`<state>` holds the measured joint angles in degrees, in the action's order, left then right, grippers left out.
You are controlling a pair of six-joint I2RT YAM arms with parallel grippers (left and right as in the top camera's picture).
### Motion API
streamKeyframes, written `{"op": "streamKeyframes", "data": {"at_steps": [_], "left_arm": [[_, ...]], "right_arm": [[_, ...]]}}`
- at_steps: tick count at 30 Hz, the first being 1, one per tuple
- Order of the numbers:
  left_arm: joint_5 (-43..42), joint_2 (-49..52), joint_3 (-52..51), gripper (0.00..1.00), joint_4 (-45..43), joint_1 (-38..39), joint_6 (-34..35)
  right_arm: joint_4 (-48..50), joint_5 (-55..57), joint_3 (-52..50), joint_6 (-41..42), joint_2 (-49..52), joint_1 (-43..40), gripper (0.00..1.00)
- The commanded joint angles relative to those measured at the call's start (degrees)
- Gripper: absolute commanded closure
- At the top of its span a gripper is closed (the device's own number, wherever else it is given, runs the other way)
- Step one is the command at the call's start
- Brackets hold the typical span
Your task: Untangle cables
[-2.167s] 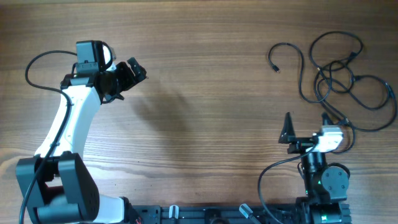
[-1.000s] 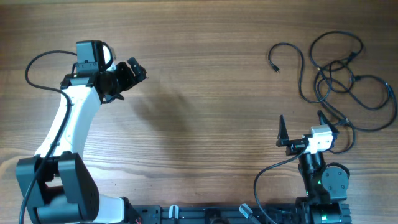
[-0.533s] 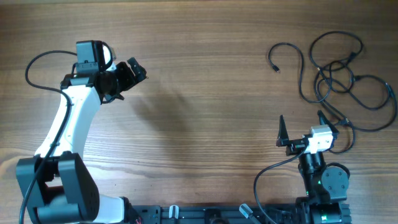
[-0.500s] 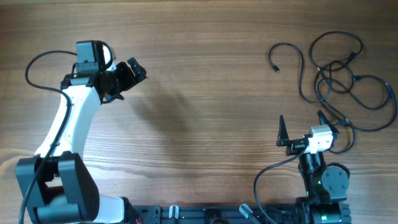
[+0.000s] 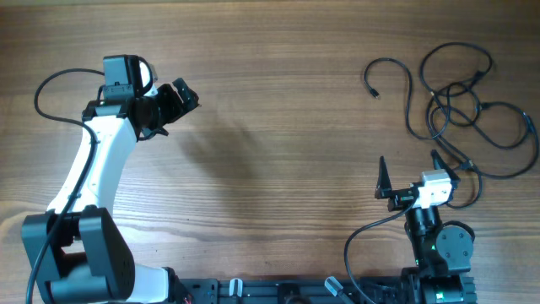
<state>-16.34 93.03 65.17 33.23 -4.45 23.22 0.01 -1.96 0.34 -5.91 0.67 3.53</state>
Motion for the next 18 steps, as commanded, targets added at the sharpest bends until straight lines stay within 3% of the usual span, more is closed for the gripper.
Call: {"op": "streamKeyframes", "data": {"at_steps": [1, 18], "left_arm": [[0.2, -0.7, 0.5, 0.00, -0.2, 0.1, 0.3], [3.9, -18.8, -1.1, 0.00, 6.4, 0.2, -0.5]], "right_arm": [[0.1, -1.1, 0.0, -0.7, -0.5, -0.2, 0.00], [0.1, -1.1, 0.0, -0.7, -0.5, -0.2, 0.00]]}}
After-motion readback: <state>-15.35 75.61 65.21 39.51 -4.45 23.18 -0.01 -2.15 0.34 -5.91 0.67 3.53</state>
